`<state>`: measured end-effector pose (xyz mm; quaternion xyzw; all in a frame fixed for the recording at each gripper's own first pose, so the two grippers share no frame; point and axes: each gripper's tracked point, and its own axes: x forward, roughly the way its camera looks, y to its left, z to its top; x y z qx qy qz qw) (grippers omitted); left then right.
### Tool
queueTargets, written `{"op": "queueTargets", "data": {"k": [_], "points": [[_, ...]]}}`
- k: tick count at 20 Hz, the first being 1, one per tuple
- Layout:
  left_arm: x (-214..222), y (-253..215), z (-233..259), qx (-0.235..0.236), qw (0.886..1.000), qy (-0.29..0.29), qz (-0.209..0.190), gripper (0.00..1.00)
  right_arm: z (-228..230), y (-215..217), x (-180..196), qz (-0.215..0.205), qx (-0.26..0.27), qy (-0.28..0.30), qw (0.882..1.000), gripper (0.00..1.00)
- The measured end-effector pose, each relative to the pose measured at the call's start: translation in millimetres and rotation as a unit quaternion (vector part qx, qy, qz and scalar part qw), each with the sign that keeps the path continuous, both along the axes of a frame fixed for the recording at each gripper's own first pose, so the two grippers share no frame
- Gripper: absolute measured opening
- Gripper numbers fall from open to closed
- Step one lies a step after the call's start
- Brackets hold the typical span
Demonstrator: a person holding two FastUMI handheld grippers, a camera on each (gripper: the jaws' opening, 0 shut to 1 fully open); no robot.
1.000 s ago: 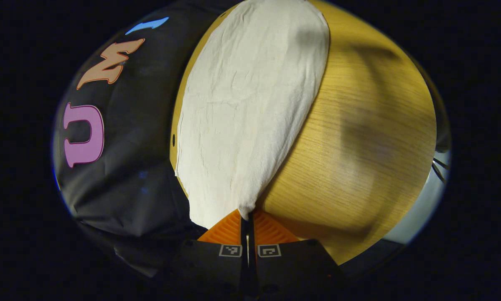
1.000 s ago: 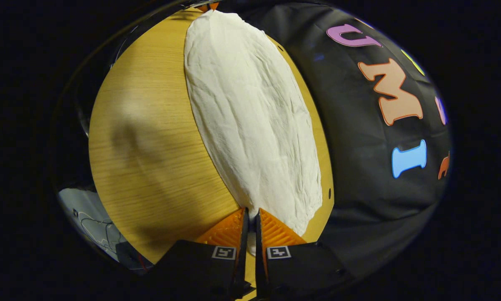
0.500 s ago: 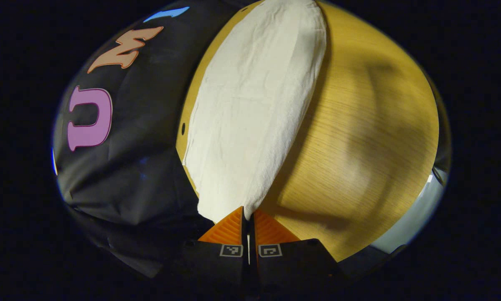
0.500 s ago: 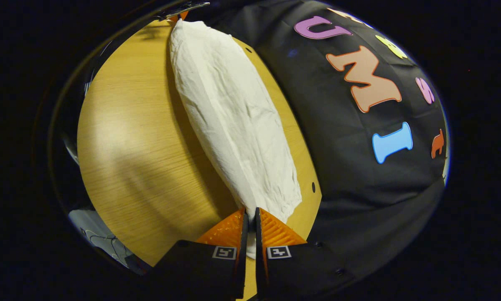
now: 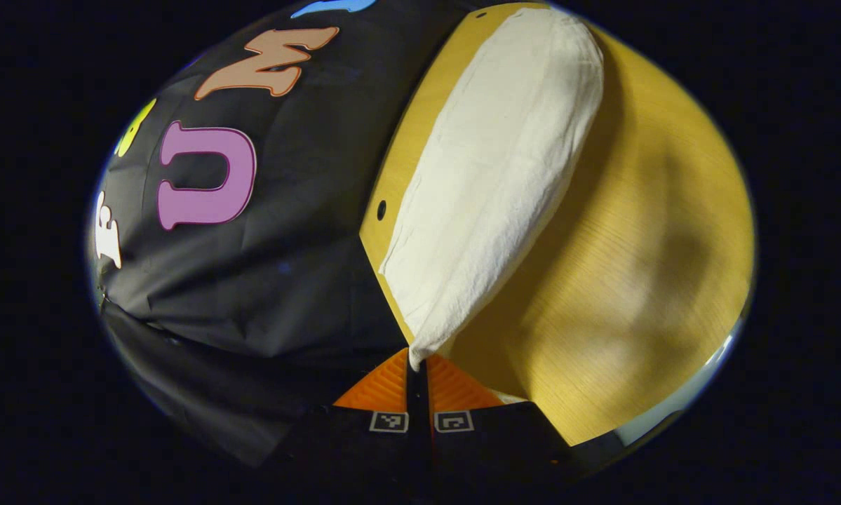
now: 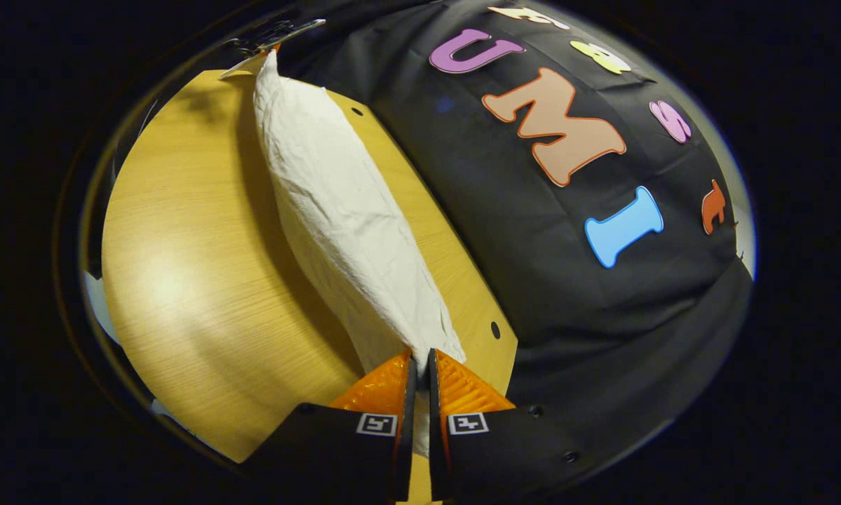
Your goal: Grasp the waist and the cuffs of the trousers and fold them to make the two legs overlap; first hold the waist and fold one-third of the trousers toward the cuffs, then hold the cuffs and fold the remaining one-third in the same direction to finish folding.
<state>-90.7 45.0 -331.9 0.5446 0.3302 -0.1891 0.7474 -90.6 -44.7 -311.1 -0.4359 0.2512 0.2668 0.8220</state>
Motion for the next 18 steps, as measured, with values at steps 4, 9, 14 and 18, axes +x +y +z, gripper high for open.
{"op": "queueTargets", "data": {"k": [4,9,14,18], "points": [[4,-11,-2,-0.034,0.999,-0.027,0.017,0.0,12,8,39,-0.042,0.014,-0.02,0.999,0.1],[71,-31,1,-0.103,0.993,-0.057,0.028,0.0,20,15,88,-0.101,0.005,-0.044,0.994,0.12],[138,-55,-6,-0.113,0.991,-0.074,0.0,0.0,9,25,136,-0.14,0.009,-0.052,0.989,0.13],[154,-69,-45,-0.125,0.99,-0.059,-0.004,0.0,-27,34,163,-0.152,0.0,-0.039,0.988,0.13]]}}
